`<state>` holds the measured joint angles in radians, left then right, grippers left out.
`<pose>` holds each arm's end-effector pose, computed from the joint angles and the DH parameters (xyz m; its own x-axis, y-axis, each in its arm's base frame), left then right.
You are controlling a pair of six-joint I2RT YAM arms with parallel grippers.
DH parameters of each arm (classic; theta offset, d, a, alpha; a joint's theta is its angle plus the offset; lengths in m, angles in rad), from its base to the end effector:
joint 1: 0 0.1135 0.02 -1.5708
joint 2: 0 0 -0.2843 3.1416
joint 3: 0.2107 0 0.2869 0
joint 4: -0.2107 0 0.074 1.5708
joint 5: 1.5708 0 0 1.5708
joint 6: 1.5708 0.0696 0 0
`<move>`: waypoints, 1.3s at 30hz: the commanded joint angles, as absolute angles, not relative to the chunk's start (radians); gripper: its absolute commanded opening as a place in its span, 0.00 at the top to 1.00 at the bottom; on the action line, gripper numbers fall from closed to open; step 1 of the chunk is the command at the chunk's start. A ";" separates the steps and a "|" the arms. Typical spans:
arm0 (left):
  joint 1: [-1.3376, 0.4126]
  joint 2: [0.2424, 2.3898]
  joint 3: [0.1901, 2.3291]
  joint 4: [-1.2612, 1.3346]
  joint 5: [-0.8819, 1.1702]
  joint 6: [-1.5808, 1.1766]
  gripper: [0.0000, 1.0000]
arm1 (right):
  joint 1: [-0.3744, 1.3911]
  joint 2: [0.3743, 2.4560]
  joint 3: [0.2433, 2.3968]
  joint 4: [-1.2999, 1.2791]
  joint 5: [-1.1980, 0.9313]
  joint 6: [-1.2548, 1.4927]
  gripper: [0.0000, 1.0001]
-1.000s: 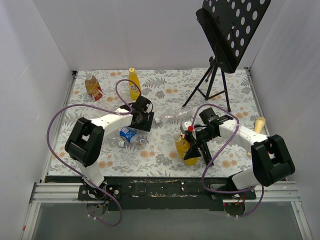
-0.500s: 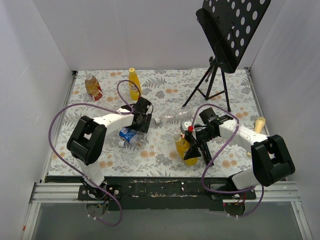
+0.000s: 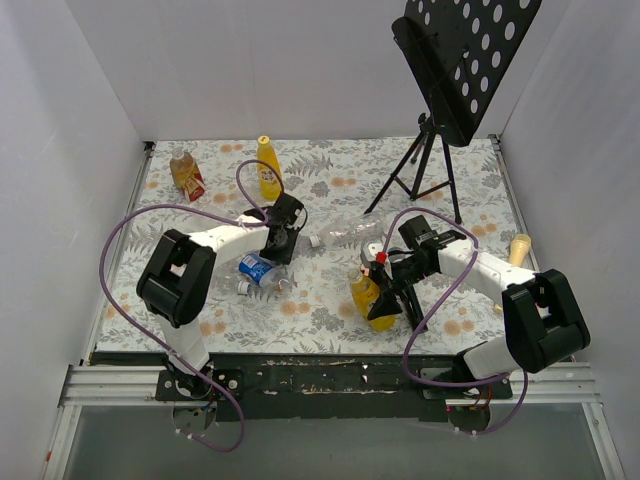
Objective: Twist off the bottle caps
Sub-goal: Pick up the bottle cap from the center of the board.
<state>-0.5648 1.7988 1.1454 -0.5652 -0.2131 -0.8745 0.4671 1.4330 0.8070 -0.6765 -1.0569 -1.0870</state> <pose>0.3394 -0.1977 0.1342 -0.8626 -0.3411 -0.3735 -0.3123 0.9400 -0.1373 0.2157 0.1767 0.1750 -0.0220 -0.4985 -0.8666 -0.9610 -0.2285 0.1559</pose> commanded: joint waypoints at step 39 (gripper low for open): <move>-0.566 1.838 1.180 -0.482 -0.057 -0.882 0.58 | 0.474 1.414 0.816 -0.678 -1.049 -1.095 0.94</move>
<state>-0.5636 1.8236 1.1564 -0.4675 -0.0360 -0.8783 0.4671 1.4330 0.8070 -0.6765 -1.0565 -1.0870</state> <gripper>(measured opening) 0.389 0.618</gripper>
